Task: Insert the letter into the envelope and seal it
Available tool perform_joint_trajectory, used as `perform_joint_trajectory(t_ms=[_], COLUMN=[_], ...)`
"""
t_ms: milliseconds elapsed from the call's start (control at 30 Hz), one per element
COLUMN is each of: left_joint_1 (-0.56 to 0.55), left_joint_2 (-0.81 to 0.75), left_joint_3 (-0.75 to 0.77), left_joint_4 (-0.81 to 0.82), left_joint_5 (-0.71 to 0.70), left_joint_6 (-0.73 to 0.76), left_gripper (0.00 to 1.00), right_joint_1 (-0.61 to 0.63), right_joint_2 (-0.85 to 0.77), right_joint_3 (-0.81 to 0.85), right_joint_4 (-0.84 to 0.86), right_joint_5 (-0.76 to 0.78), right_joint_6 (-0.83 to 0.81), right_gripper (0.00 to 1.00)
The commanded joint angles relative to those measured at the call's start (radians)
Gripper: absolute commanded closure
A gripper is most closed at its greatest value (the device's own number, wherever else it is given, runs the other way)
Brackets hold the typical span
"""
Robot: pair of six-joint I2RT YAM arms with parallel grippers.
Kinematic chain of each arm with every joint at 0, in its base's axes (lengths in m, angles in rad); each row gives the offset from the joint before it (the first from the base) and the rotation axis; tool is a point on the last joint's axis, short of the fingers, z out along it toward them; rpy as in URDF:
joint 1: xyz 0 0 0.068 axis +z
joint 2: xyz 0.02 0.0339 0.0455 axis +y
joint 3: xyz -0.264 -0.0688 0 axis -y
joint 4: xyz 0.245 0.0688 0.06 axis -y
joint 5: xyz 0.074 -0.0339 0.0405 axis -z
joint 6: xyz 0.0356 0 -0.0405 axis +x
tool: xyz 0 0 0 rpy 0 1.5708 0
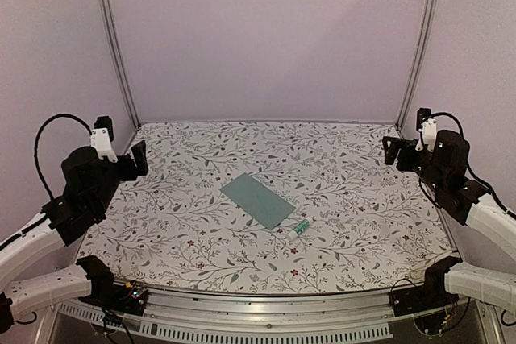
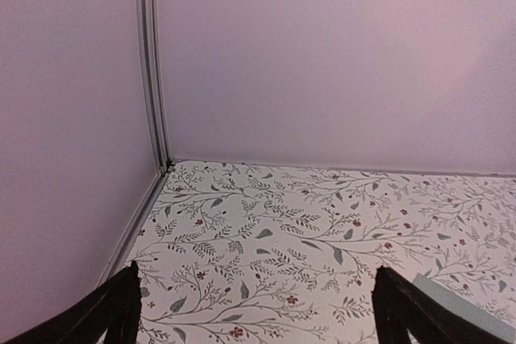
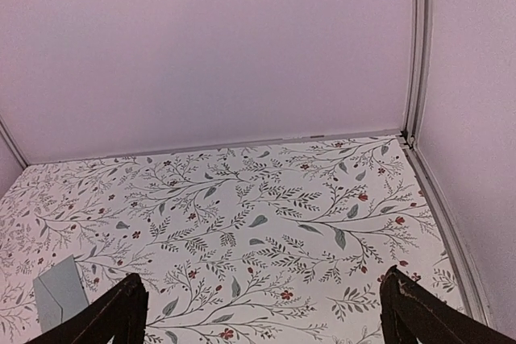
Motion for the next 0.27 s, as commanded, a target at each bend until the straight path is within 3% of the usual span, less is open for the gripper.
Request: perform_joint_trajectory(t_ms=[0,233], left_joint_1=[0.025,0.038], left_joint_2=[0.001,0.003], left_joint_3=[-0.017,-0.019], left_joint_4=[0.035,0.037], left_joint_5=[0.01,0.024], left_joint_6=[0.013,0.011], left_gripper=[0.0,0.0], right_joint_1=[-0.005,-0.01], right_joint_2=[-0.015,-0.044], right_joint_3=[-0.016,-0.03], right_joint_4=[0.031,0.046], right_joint_5=[-0.054,-0.071], right_joint_6=[0.008,0.002], right_gripper=[0.01,0.01])
